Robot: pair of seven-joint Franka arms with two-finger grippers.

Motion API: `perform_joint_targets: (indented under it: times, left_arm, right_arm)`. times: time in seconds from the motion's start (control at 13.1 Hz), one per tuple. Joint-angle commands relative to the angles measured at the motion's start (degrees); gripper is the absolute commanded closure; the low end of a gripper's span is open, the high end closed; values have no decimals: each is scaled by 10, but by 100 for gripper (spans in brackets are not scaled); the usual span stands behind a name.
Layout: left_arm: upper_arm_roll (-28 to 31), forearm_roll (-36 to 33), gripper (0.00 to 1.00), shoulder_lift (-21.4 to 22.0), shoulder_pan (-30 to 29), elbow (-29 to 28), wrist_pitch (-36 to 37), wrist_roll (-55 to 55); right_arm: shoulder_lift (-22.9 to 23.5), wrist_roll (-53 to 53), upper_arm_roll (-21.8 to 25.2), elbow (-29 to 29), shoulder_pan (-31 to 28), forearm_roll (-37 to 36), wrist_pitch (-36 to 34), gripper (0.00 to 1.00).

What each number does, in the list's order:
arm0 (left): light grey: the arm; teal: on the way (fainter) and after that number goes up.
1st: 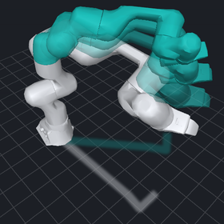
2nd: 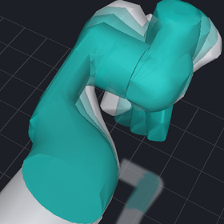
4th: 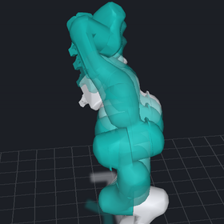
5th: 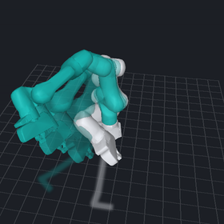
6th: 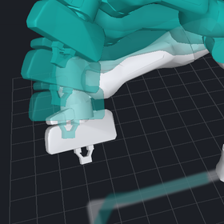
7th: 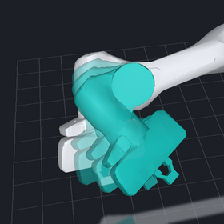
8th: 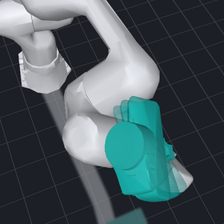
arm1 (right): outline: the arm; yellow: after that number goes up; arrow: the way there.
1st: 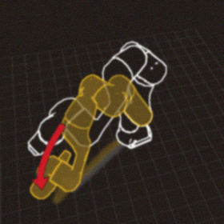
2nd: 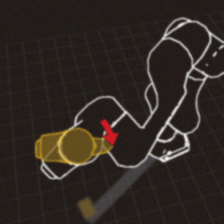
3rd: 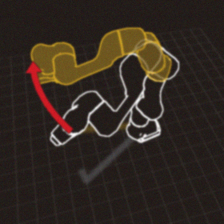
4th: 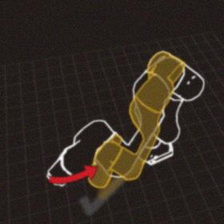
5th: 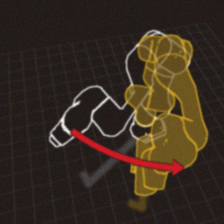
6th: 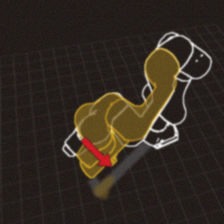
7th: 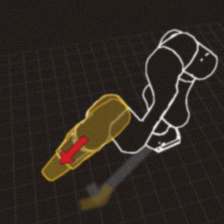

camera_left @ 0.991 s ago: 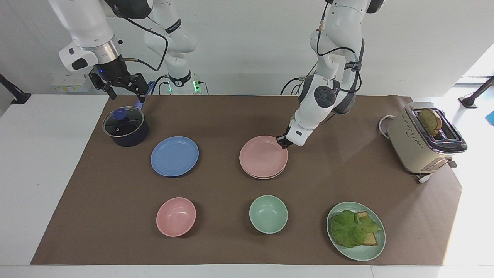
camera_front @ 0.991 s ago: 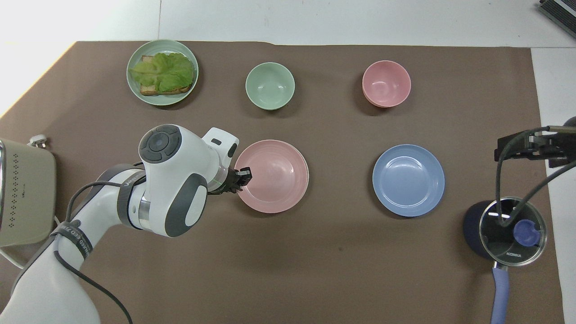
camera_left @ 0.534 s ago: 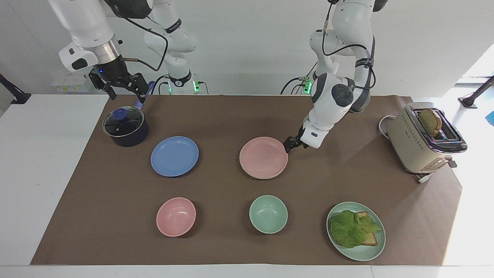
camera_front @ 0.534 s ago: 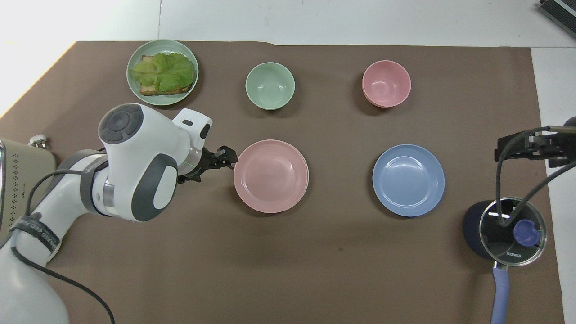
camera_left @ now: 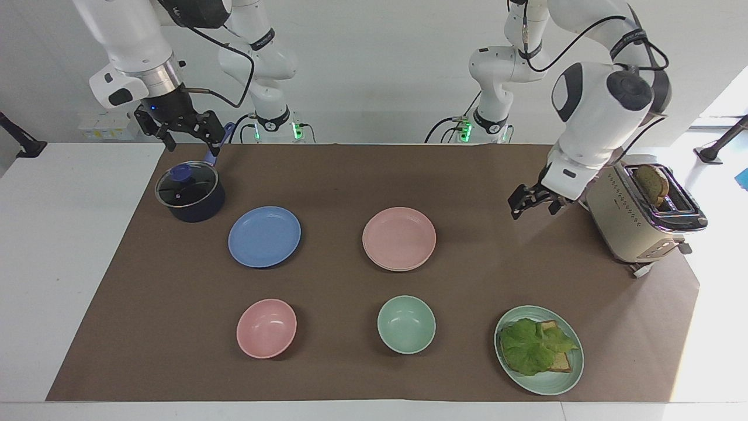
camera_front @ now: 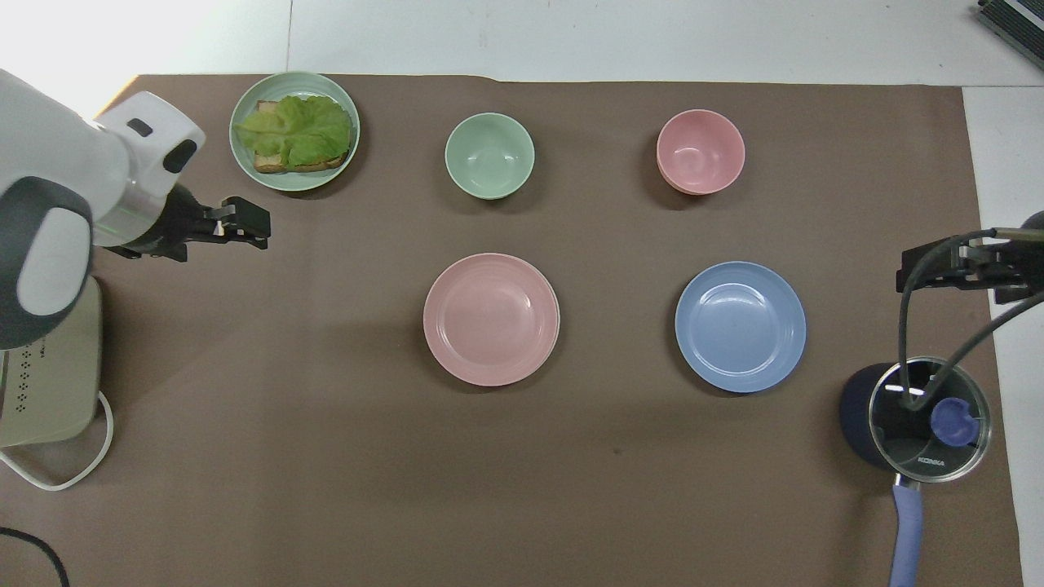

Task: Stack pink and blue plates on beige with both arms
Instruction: 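Retract the left gripper to rest while the right gripper moves out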

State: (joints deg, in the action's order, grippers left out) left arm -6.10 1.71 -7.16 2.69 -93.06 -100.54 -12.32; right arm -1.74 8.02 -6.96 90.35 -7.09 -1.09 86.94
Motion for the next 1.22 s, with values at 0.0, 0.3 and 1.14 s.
perform_joint_targets:
  times: [0.0, 0.3, 1.14]
  left_arm:
    - [-3, -13, 0, 21, -36, 26, 39, 78]
    - [-2, -10, 0, 58, -62, 26, 59, 134]
    - [-1, -10, 0, 59, -62, 25, 58, 133]
  right_arm:
    - [-3, -12, -2, 3, -8, 13, 9, 0]
    - [-3, -12, 0, 19, -9, 13, 45, 0]
    - [72, -36, 0, 162, -7, 7, 276, 0]
